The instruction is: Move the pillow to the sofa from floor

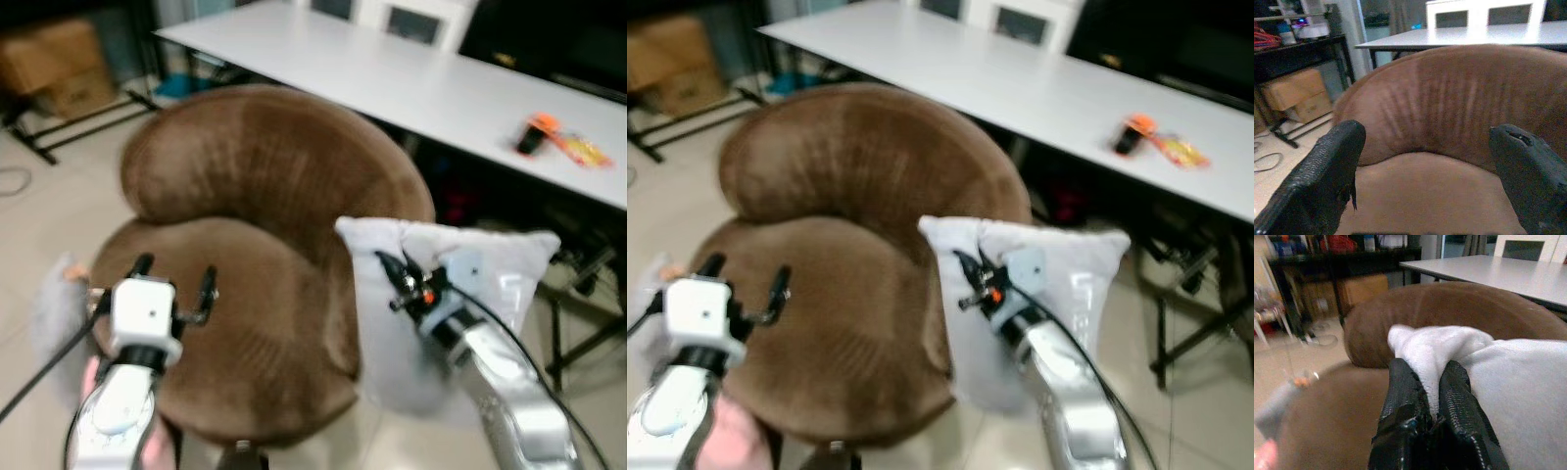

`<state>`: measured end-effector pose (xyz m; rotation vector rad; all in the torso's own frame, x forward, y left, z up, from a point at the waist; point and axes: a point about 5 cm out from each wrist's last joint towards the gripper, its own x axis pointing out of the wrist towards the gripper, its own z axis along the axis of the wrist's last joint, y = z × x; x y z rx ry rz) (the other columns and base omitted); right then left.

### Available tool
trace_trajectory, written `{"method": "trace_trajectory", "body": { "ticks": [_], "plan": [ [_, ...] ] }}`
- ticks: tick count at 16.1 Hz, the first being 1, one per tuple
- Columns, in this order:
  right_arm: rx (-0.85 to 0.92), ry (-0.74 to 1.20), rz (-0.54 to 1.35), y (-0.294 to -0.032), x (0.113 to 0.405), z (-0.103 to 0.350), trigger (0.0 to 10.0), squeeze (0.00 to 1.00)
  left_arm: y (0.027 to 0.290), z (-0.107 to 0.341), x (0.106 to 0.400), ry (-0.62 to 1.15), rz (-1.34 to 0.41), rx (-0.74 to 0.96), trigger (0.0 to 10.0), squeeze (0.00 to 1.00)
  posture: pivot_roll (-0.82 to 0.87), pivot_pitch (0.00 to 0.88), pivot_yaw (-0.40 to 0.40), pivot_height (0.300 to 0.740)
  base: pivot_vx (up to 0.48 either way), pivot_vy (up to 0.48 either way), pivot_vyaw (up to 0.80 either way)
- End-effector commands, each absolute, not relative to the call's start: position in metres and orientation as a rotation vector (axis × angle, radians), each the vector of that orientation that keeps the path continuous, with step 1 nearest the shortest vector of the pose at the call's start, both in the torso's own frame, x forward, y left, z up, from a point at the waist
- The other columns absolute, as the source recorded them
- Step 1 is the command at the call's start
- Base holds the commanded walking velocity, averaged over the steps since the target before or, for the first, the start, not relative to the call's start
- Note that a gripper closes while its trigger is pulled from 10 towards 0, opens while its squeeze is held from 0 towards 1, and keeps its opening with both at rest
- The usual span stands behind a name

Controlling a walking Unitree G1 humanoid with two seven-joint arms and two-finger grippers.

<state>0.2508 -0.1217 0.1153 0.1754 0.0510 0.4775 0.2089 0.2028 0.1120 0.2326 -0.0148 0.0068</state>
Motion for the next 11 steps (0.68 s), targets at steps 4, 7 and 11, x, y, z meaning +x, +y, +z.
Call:
{"method": "trace_trajectory", "body": {
  "ticks": [4,7,11],
  "plan": [
    [0.239,0.069,0.393,-0.130,0.250,0.116,10.0,0.00,0.198,0.121,0.212,-0.049,-0.003,0.257,10.0,0.00,0.08,0.000,-0.078,0.740,0.000,0.000,0.00],
    [0.228,0.065,0.391,-0.129,0.248,0.115,10.0,0.00,0.201,0.123,0.212,-0.050,-0.016,0.265,10.0,0.00,0.08,0.000,-0.061,0.740,0.000,0.000,0.00],
    [0.185,0.058,0.465,-0.123,0.244,0.118,10.0,0.00,0.202,0.124,0.213,-0.039,-0.008,0.258,10.0,0.00,0.08,0.000,-0.054,0.740,0.000,0.000,0.60]
  ]
}}
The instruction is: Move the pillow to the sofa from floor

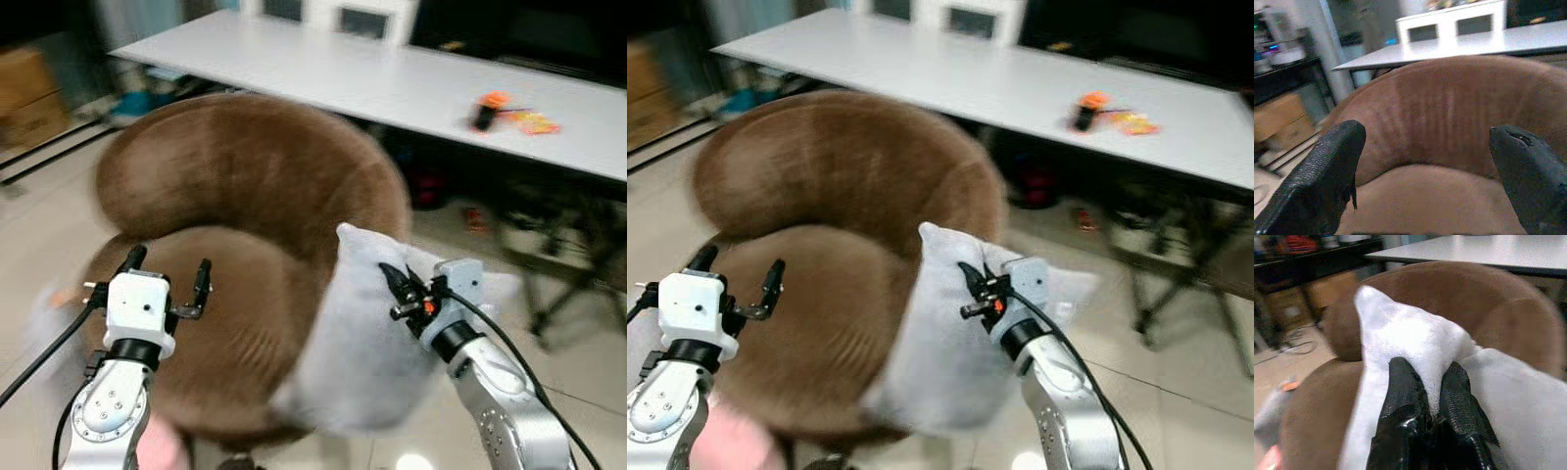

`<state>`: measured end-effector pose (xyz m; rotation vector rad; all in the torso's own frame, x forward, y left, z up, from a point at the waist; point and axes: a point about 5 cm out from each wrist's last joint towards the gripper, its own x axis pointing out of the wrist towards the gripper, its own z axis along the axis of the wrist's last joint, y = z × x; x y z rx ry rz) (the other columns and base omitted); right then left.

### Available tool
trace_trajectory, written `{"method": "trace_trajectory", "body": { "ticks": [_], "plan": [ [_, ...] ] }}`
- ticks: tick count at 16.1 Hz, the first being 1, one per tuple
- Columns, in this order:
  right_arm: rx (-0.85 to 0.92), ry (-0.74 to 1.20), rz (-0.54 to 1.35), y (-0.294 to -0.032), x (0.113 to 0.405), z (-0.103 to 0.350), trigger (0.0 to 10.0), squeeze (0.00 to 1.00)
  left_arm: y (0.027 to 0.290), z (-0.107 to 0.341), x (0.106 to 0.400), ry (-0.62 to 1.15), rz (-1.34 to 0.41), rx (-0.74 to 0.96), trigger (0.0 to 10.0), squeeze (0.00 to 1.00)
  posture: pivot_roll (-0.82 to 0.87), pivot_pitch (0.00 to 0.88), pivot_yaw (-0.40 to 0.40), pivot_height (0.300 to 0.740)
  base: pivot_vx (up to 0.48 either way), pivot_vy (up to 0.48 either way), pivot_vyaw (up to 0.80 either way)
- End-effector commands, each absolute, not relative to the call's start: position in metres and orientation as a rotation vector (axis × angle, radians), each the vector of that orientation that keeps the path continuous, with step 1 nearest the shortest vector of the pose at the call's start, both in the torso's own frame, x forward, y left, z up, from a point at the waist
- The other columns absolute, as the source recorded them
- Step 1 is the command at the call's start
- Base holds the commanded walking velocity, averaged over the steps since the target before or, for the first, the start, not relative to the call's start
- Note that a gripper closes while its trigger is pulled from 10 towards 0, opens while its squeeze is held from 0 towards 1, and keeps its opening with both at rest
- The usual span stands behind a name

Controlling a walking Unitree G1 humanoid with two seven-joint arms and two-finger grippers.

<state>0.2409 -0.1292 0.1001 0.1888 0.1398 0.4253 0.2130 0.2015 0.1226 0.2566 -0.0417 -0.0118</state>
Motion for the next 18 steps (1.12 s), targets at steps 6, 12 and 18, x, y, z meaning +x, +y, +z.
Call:
{"method": "trace_trajectory", "body": {
  "ticks": [6,12,18],
  "plan": [
    [0.209,0.052,0.578,-0.111,0.239,0.123,10.0,0.00,0.199,0.128,0.211,-0.074,-0.041,0.238,10.0,0.00,0.09,0.000,-0.068,0.740,0.144,0.000,0.80],
    [0.197,0.033,0.435,-0.122,0.254,0.128,10.0,0.00,0.205,0.125,0.209,-0.048,-0.003,0.253,10.0,0.00,0.09,0.000,-0.082,0.740,0.228,0.000,0.00],
    [0.197,0.011,0.358,-0.126,0.264,0.134,10.0,0.00,0.201,0.123,0.216,-0.037,-0.057,0.278,10.0,0.00,0.08,0.000,-0.077,0.740,0.000,0.000,0.00]
  ]
}}
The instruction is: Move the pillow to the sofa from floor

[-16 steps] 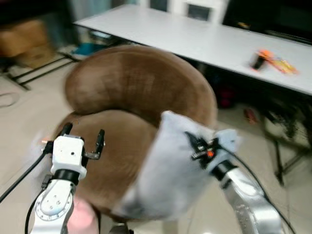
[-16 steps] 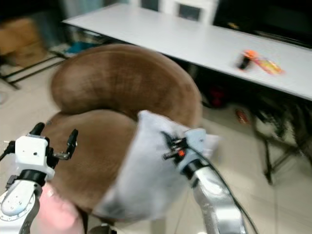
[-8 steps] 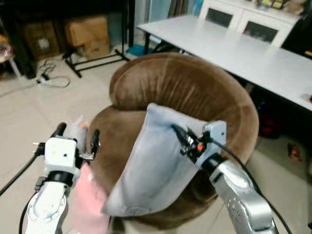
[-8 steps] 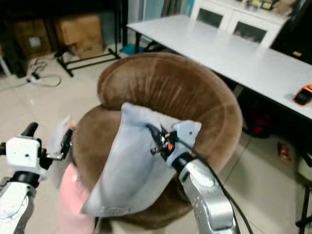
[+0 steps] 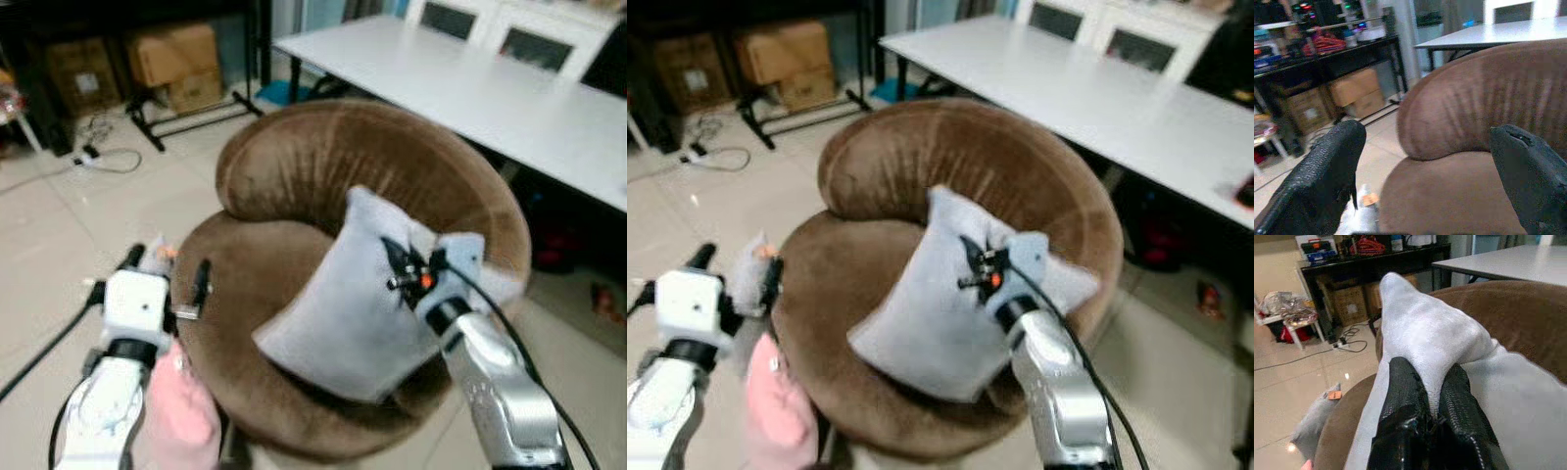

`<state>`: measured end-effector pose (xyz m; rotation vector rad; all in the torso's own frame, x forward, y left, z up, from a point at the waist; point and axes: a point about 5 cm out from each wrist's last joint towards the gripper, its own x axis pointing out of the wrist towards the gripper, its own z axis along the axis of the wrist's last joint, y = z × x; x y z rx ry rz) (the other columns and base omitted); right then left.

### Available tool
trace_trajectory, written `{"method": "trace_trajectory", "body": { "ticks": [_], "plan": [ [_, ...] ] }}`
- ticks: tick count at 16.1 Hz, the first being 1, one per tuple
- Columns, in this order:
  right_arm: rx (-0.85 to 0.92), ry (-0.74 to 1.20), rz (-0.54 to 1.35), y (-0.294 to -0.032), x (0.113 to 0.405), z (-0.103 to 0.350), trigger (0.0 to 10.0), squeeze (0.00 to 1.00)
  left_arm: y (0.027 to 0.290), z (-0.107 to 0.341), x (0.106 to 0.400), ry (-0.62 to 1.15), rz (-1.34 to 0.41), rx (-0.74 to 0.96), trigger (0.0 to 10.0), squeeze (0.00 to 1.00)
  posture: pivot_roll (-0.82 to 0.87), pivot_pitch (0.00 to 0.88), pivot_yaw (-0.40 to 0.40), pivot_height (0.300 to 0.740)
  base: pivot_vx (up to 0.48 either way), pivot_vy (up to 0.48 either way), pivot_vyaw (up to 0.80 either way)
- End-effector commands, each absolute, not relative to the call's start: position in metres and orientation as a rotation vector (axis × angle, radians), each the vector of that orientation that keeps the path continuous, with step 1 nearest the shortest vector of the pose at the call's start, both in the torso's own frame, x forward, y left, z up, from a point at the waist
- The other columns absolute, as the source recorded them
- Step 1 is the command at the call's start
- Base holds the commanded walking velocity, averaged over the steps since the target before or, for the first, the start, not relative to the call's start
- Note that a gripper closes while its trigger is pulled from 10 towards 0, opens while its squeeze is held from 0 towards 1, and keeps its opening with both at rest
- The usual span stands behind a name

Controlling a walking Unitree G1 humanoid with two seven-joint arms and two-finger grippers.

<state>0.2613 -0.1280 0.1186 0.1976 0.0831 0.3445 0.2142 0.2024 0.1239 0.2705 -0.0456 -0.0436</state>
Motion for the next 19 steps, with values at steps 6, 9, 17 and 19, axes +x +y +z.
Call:
{"method": "trace_trajectory", "body": {
  "ticks": [6,9,17,19],
  "plan": [
    [0.184,0.034,0.361,-0.124,0.277,0.135,10.0,0.00,0.199,0.125,0.221,-0.035,-0.134,0.280,10.0,0.00,0.07,0.000,-0.103,0.740,0.000,0.000,0.00],
    [0.182,0.035,0.318,-0.123,0.284,0.136,10.0,0.00,0.197,0.122,0.220,0.009,-0.199,0.271,10.0,0.00,0.07,0.000,-0.100,0.740,0.000,0.000,0.00],
    [0.247,0.029,0.299,-0.076,0.348,0.162,10.0,0.00,0.185,0.116,0.219,0.126,-0.449,0.319,10.0,0.00,0.07,0.000,-0.091,0.740,0.000,0.000,0.00],
    [0.262,0.060,0.266,-0.068,0.362,0.162,10.0,0.00,0.185,0.116,0.219,0.125,-0.454,0.338,10.0,0.00,0.08,0.000,-0.099,0.740,0.000,0.000,0.00]
  ]
}}
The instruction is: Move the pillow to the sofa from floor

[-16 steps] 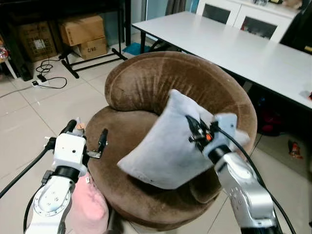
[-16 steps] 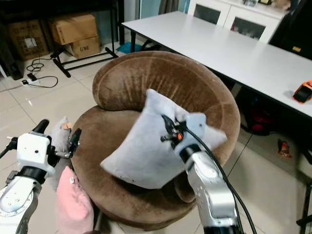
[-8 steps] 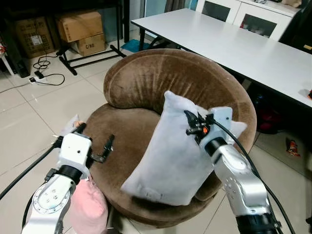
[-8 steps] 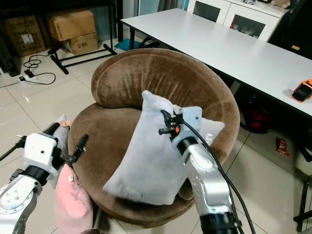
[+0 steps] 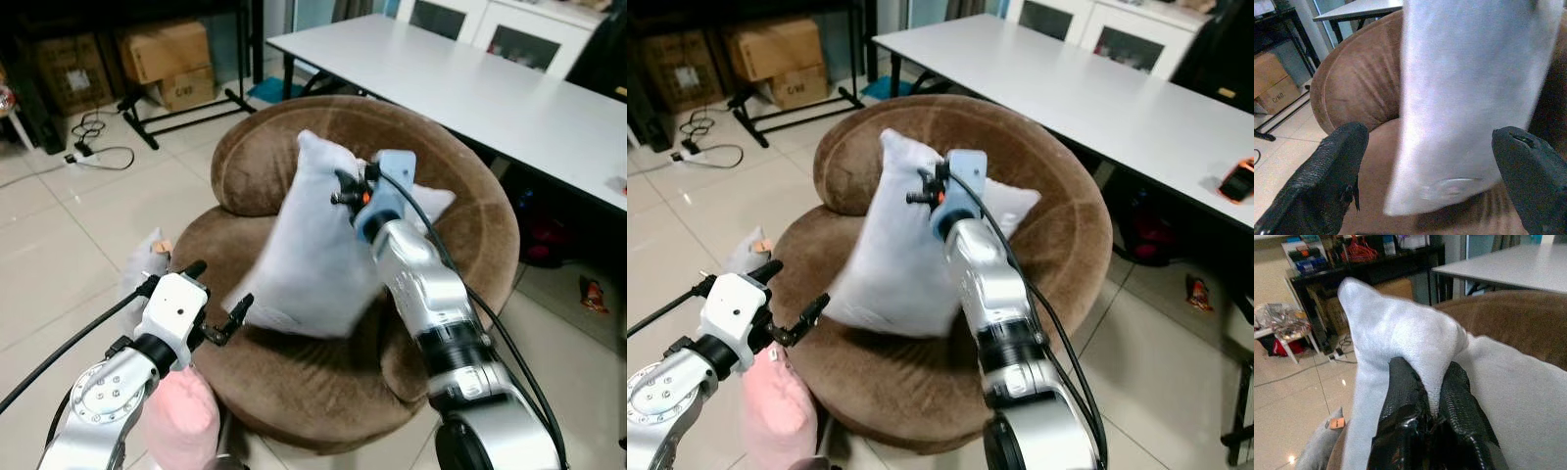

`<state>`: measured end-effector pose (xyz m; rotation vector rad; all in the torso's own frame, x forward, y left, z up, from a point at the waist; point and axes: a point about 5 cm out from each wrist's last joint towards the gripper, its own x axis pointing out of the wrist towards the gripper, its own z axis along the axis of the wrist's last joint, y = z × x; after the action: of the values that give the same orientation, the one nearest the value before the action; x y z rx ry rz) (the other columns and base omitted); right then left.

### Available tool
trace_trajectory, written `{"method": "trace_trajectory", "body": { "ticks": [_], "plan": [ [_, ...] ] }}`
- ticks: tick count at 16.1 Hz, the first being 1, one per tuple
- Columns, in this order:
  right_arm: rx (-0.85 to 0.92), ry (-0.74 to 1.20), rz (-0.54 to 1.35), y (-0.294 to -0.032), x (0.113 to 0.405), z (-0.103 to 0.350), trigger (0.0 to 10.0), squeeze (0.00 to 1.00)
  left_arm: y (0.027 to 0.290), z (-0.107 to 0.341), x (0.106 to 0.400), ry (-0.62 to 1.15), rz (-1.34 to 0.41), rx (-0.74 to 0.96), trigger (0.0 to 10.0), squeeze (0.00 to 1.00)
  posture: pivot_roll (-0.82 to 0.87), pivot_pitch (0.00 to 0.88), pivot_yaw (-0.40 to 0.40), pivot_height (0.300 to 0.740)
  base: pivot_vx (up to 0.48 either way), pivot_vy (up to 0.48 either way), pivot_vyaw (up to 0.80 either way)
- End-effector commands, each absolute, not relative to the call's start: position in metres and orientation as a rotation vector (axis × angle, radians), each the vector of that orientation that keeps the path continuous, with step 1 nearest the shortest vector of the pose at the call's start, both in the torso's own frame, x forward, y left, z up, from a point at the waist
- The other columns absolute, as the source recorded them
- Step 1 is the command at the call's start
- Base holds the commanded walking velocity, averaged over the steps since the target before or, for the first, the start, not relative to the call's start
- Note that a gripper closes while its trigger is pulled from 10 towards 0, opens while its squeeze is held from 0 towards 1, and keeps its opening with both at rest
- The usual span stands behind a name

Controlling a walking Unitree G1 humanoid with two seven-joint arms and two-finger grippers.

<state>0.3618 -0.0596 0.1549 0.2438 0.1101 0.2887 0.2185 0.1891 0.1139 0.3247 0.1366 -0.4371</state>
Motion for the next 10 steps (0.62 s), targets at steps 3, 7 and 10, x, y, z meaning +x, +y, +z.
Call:
{"method": "trace_trajectory", "body": {
  "ticks": [3,7,10],
  "plan": [
    [0.200,0.154,0.193,-0.055,0.373,0.150,10.0,0.00,0.182,0.116,0.217,0.138,-0.490,0.340,10.0,0.00,0.09,0.000,-0.111,0.740,0.000,0.000,0.00],
    [0.098,0.269,-0.063,-0.051,0.374,0.128,10.0,0.00,0.181,0.113,0.209,0.160,-0.522,0.344,10.0,0.00,0.09,0.008,-0.128,0.740,0.000,0.000,0.00],
    [0.113,0.271,-0.204,-0.055,0.376,0.129,10.0,0.00,0.180,0.113,0.207,0.164,-0.531,0.343,10.0,0.00,0.10,0.014,-0.133,0.740,0.000,0.000,0.00]
  ]
}}
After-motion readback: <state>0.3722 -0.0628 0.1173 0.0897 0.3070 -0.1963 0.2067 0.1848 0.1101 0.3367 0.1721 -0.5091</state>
